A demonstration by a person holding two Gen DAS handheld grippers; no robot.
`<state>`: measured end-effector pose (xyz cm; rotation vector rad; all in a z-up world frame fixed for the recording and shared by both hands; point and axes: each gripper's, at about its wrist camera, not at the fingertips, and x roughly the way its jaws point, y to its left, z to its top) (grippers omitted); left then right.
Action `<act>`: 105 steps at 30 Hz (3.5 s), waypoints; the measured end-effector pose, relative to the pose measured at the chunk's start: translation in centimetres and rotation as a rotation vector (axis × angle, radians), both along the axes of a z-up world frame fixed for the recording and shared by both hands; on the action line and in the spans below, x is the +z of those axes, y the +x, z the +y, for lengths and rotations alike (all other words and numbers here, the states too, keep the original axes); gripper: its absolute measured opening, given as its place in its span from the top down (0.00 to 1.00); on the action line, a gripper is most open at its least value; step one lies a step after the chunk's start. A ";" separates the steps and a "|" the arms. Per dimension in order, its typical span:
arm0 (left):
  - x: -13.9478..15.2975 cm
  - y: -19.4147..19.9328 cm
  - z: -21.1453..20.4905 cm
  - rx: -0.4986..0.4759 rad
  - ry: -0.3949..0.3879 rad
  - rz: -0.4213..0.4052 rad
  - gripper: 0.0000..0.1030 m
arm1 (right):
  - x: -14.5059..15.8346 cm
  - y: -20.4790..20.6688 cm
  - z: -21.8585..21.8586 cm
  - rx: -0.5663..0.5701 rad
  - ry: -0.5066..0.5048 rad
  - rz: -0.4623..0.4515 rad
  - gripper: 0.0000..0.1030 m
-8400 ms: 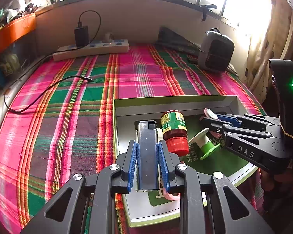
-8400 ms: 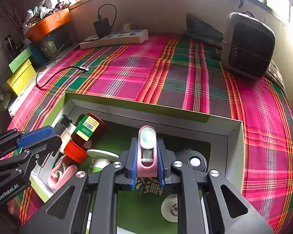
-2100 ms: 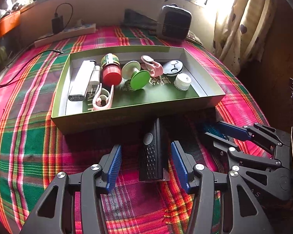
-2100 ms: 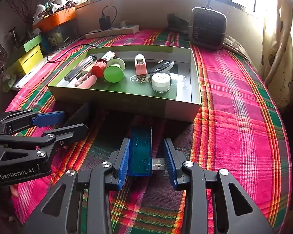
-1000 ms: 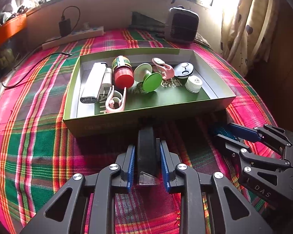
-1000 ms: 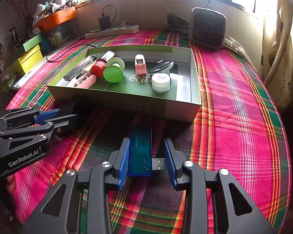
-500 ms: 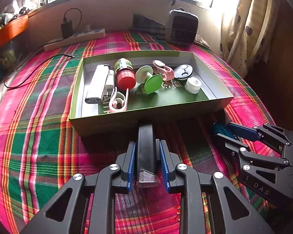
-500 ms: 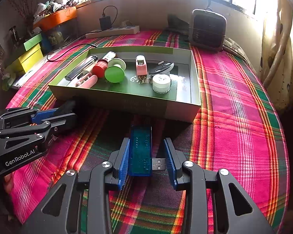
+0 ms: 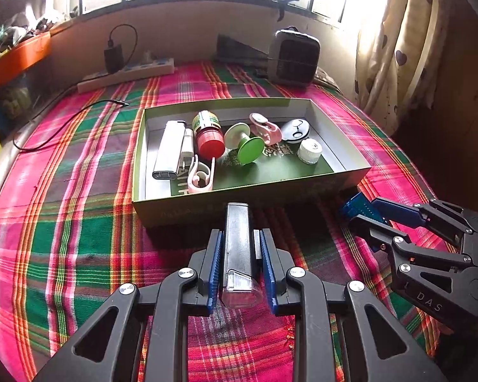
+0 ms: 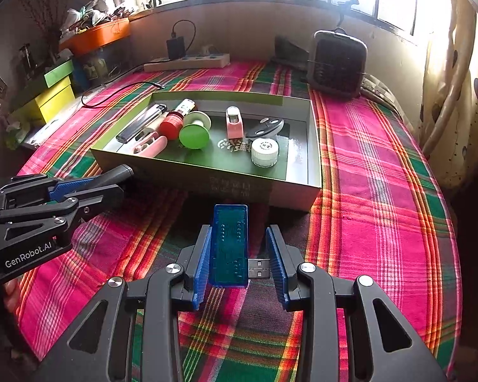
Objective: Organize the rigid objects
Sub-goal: 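Lift and carry the USB stick and black box over the tray with both grippers, then lower USB stick and black box into the tray and open both grippers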
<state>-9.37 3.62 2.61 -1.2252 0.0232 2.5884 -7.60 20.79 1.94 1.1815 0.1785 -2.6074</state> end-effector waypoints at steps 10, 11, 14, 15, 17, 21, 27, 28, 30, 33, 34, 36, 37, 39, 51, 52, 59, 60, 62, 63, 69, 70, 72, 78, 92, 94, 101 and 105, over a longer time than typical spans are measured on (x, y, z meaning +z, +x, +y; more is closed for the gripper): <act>1.7 0.1 -0.4 -0.004 0.016 0.042 0.78 | 1.7 -0.4 -0.1 0.005 -0.010 0.030 0.65; 1.8 0.0 -0.4 -0.004 0.017 0.043 0.78 | 1.9 -0.6 -0.1 0.005 -0.008 0.035 0.65; 2.0 -0.5 -0.2 -0.009 0.018 0.044 0.78 | 2.5 -1.3 -0.1 0.006 -0.015 0.041 0.65; 2.0 -0.8 -0.2 -0.011 0.021 0.043 0.78 | 2.6 -1.5 0.0 0.005 -0.017 0.042 0.65; 2.1 -1.1 -0.2 -0.009 0.025 0.044 0.78 | 2.8 -2.0 0.0 0.005 -0.012 0.046 0.65; 2.2 -2.1 -0.1 -0.006 0.032 0.043 0.78 | 2.9 -3.1 0.0 0.010 -0.014 0.042 0.65; 2.2 -3.7 0.6 -0.021 0.027 0.043 0.78 | 3.0 -5.4 0.0 0.002 -0.025 0.036 0.65; 2.2 -4.0 0.7 -0.021 0.028 0.041 0.78 | 3.0 -5.8 0.0 0.001 -0.027 0.034 0.65; 2.1 -4.6 0.8 -0.022 0.030 0.039 0.78 | 3.0 -6.6 0.0 -0.002 -0.027 0.032 0.65; 1.7 -5.4 1.0 -0.022 0.030 0.029 0.78 | 2.7 -7.7 0.0 -0.005 -0.029 0.023 0.65; 1.6 -5.6 1.1 -0.023 0.033 0.026 0.78 | 2.6 -8.0 0.0 -0.005 -0.029 0.020 0.65; 1.4 -6.0 1.1 -0.020 0.036 0.023 0.78 | 2.4 -8.7 -0.1 -0.003 -0.030 0.013 0.65; 1.3 -6.2 1.2 -0.020 0.037 0.020 0.78 | 2.3 -8.9 -0.1 -0.004 -0.031 0.010 0.65; 1.1 -6.6 1.2 -0.018 0.038 0.014 0.78 | 2.1 -9.5 -0.2 0.000 -0.030 0.002 0.65; 0.1 -8.1 1.7 -0.013 0.031 -0.010 0.78 | 0.7 -12.5 -0.8 0.012 -0.019 -0.034 0.65; 0.0 -8.2 1.6 -0.013 0.031 -0.007 0.78 | 0.6 -12.6 -0.8 0.014 -0.018 -0.035 0.65; -0.3 -8.6 1.7 -0.008 0.029 -0.019 0.78 | 0.4 -13.1 -1.1 0.013 -0.008 -0.023 0.65; -0.4 -8.7 1.7 -0.008 0.029 -0.023 0.78 | 0.4 -13.1 -1.2 0.013 -0.008 -0.022 0.65; -0.6 -8.7 1.8 -0.012 0.028 -0.025 0.78 | 0.3 -13.2 -1.2 0.015 -0.003 -0.019 0.65; -0.6 -8.8 1.8 -0.012 0.029 -0.026 0.78 | 0.3 -13.2 -1.3 0.016 0.000 -0.016 0.65; -0.8 -8.8 1.8 -0.008 0.034 -0.030 0.78 | 0.0 -13.4 -1.3 0.014 -0.004 -0.025 0.65; -0.8 -8.8 1.8 -0.008 0.034 -0.030 0.78 | -0.1 -13.4 -1.3 0.015 -0.004 -0.025 0.65; -0.8 -8.8 1.8 -0.010 0.031 -0.029 0.78 | -0.1 -13.4 -1.3 0.016 -0.003 -0.022 0.65; -1.0 -8.9 1.8 -0.009 0.036 -0.034 0.78 | -0.2 -13.4 -1.3 0.018 -0.007 -0.021 0.65; -0.9 -8.9 1.8 -0.003 0.036 -0.042 0.68 | -0.2 -13.2 -1.7 0.031 -0.009 -0.014 0.65; -0.9 -8.9 1.8 -0.004 0.035 -0.041 0.68 | -0.2 -13.1 -1.7 0.029 -0.011 -0.014 0.65; -0.9 -8.9 1.7 0.003 0.036 -0.042 0.67 | -0.1 -13.1 -1.7 0.028 -0.016 -0.009 0.65; -0.9 -8.8 1.6 0.001 0.034 -0.040 0.65 | 0.0 -12.9 -1.7 0.025 -0.019 0.000 0.64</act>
